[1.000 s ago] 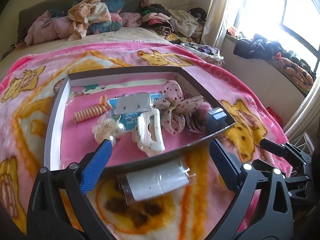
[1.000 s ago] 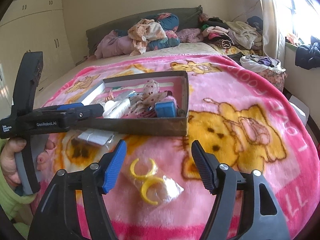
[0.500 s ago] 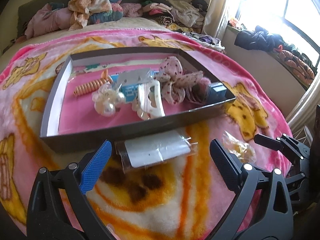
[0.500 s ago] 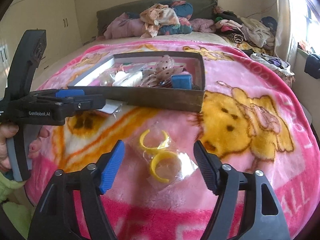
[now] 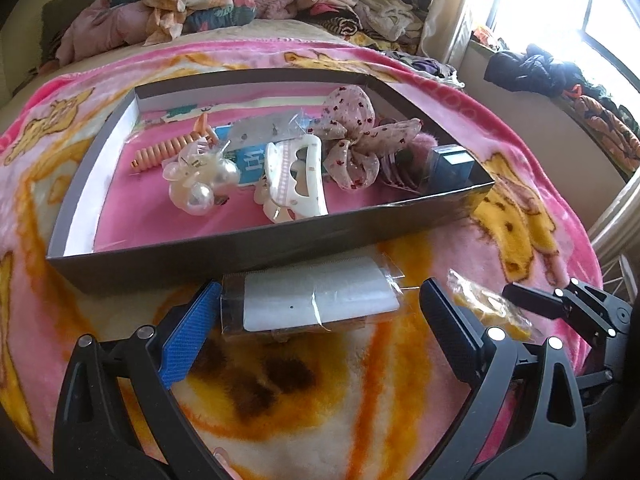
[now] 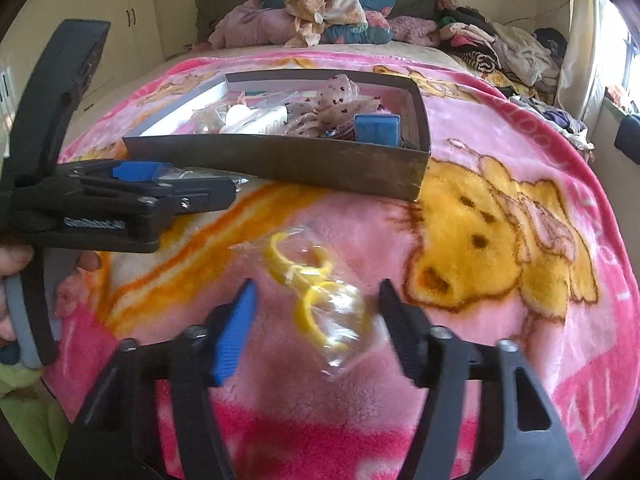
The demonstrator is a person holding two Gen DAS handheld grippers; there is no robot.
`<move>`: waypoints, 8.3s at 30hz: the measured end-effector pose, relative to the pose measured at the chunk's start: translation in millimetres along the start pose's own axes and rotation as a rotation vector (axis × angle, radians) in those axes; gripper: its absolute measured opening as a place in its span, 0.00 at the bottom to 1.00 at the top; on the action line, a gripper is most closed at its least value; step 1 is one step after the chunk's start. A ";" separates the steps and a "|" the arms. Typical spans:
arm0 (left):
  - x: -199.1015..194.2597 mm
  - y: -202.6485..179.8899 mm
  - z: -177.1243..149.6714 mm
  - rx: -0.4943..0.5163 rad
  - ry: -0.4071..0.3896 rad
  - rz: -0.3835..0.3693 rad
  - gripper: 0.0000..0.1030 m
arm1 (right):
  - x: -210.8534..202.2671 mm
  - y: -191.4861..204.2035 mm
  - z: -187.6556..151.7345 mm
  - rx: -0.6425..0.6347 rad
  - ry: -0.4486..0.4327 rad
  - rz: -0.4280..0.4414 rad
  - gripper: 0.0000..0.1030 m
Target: Organize jewelry
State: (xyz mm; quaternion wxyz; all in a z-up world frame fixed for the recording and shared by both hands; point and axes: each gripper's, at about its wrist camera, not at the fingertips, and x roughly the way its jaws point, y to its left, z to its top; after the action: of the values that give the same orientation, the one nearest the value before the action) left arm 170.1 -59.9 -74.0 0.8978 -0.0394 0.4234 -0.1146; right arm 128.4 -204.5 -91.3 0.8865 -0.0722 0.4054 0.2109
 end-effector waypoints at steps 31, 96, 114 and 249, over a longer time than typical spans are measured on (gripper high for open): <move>-54.1 28.2 6.8 -0.013 -0.093 -0.015 0.75 | -35.6 4.2 19.5 0.053 -0.107 0.071 0.39; 1.1 90.4 68.9 -0.094 -0.100 0.056 0.83 | 35.5 13.6 91.0 0.061 -0.115 -0.002 0.74; -22.2 75.4 60.3 -0.078 -0.126 0.075 0.89 | -1.5 9.6 68.1 0.077 -0.187 -0.016 0.84; -101.4 24.9 -53.5 -0.051 -0.428 0.216 0.89 | -68.8 41.4 -18.2 0.085 -0.540 -0.141 0.94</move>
State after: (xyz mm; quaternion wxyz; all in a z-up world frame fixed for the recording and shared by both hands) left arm 70.8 -10.0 -36.1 0.9728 -0.0399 0.2281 0.0036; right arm 57.9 -194.4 -49.9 0.9771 -0.0041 0.1572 0.1431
